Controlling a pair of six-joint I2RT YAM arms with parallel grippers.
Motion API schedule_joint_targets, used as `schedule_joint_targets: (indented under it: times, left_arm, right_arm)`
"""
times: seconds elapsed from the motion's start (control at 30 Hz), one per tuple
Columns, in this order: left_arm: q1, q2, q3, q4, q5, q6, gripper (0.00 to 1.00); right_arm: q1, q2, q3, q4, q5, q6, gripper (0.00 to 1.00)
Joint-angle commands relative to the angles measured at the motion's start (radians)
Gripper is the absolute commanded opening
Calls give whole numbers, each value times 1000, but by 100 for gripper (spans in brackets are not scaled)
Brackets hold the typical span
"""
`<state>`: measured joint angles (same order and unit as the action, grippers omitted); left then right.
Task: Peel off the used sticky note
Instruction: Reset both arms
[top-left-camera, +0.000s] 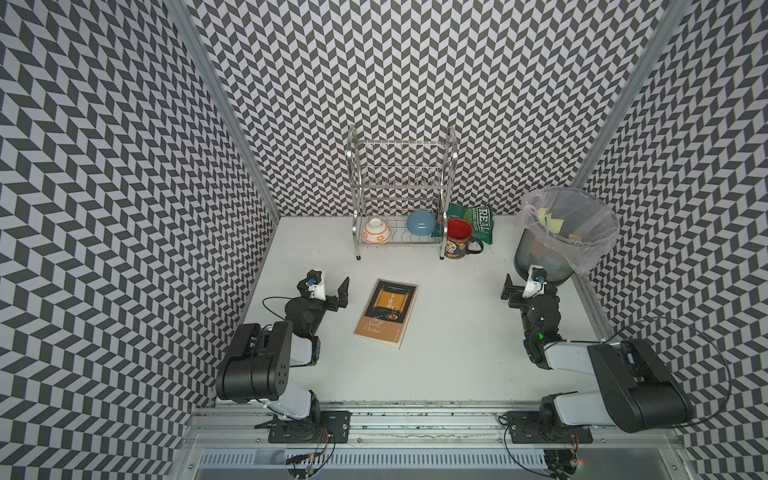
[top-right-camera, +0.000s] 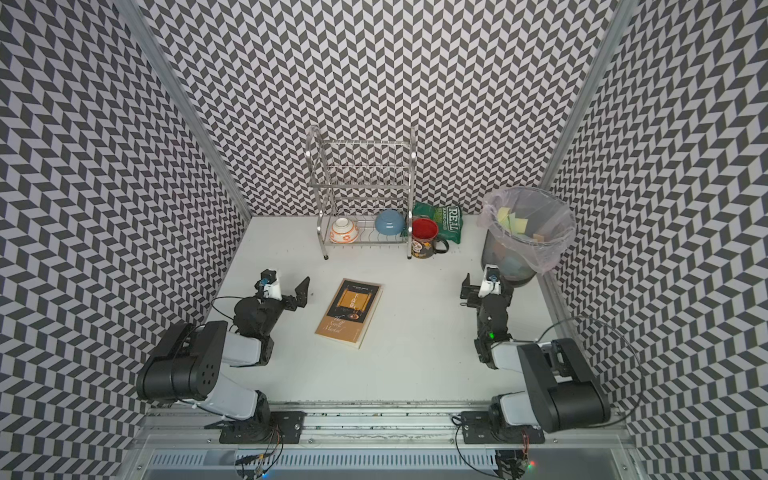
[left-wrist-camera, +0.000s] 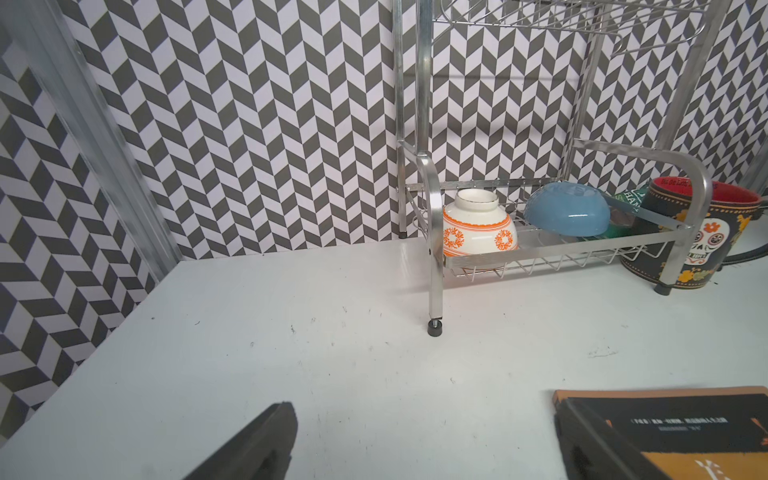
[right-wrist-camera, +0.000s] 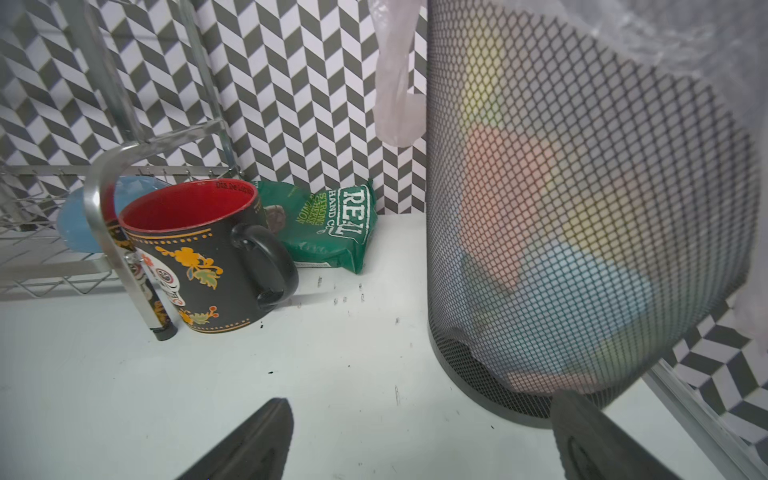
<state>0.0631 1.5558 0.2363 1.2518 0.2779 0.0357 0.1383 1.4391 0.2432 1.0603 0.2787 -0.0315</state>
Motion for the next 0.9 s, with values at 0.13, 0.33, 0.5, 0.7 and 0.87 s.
schedule_joint_targets:
  times: [0.13,0.33,0.5,0.7,0.87]
  left_arm:
    - [-5,-6,7,18,-17,9,100]
    - [-5,-4,7,20,-17,7,100]
    - [-5,-5,7,19,-17,8,100]
    - [-5,-4,8,18,-17,8,100]
    - [-5,-3,9,16,-17,9,100]
  right_arm:
    - [-74,114,11,223,-169,17,100]
    - [-77,96,28,164,-178,19,100]
    - [-80,91,35,136,-186,16,100]
    - [-81,92,33,139,-187,16,100]
    - [-81,92,35,140,-187,16,100]
